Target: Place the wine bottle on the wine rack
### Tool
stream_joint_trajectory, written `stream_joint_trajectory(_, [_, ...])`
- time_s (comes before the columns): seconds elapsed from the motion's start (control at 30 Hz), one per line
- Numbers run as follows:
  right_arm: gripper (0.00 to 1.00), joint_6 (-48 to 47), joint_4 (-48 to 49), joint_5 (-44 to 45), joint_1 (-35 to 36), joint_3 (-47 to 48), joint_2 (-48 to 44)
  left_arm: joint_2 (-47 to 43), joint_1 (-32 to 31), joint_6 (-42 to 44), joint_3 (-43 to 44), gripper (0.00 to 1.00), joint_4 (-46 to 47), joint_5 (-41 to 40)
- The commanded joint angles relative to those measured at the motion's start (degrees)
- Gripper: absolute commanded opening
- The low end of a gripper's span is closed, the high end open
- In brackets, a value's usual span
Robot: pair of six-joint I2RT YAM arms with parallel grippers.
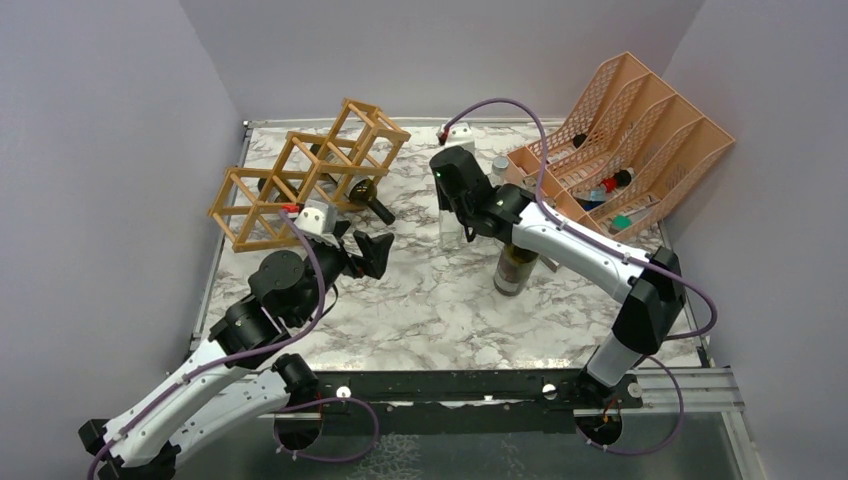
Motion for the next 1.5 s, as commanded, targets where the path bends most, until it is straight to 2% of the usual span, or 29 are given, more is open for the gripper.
stream_joint_trajectory(0.0, [0.11, -6.79, 6.06, -0.40, -0.23, -2.41, -3.44, 0.54, -0.25, -2.95, -3.69, 0.99, 6.47, 4.87])
stream_joint_trajectory(0.2, [0.06, -9.80, 6.34, -10.78, -0.24, -2.85, -9.76, 4.64, -0.25, -0.19, -9.57, 0.99, 16.79, 11.40])
stream_joint_trajectory(0.4, [0.06, -8.98, 1.08, -16.77, -0.23, -0.59, -14.86, 10.80, -0.25, 3.71, -16.03, 0.99, 33.59, 16.11])
stream_joint_trajectory(0.57, [0.06, -7.69, -4.18, -21.48, -0.23, 2.35, -19.09, 19.69, -0.25, 10.70, -16.96, 0.99, 44.60, 14.12])
stream_joint_trajectory(0.73, [0.06, -7.35, -6.23, -23.14, -0.23, 3.79, -22.06, 26.85, -0.31, 19.15, -15.52, 0.99, 51.71, 18.67])
stream_joint_trajectory(0.87, [0.06, -6.99, -7.17, -26.15, -0.23, 4.23, -23.79, 30.37, -0.25, 24.40, -15.69, 0.99, 56.29, 17.86])
stream_joint_trajectory(1.03, [0.06, -7.39, -8.42, -28.70, -0.23, 3.73, -25.91, 32.54, -0.25, 32.27, -15.36, 0.99, 58.95, 24.35])
stream_joint_trajectory(1.17, [0.06, -7.81, -7.59, -32.33, -0.26, 1.65, -28.51, 32.29, -0.25, 36.73, -15.57, 0.90, 59.51, 29.96])
stream_joint_trajectory(1.37, [0.06, -7.80, -5.51, -36.15, -0.24, -0.56, -31.53, 31.28, -0.25, 35.32, -15.38, 0.80, 59.43, 36.30])
stream_joint_trajectory(1.47, [0.06, -7.79, -5.97, -36.69, -0.23, -0.88, -31.88, 30.97, -0.25, 34.87, -15.26, 0.68, 59.56, 37.23])
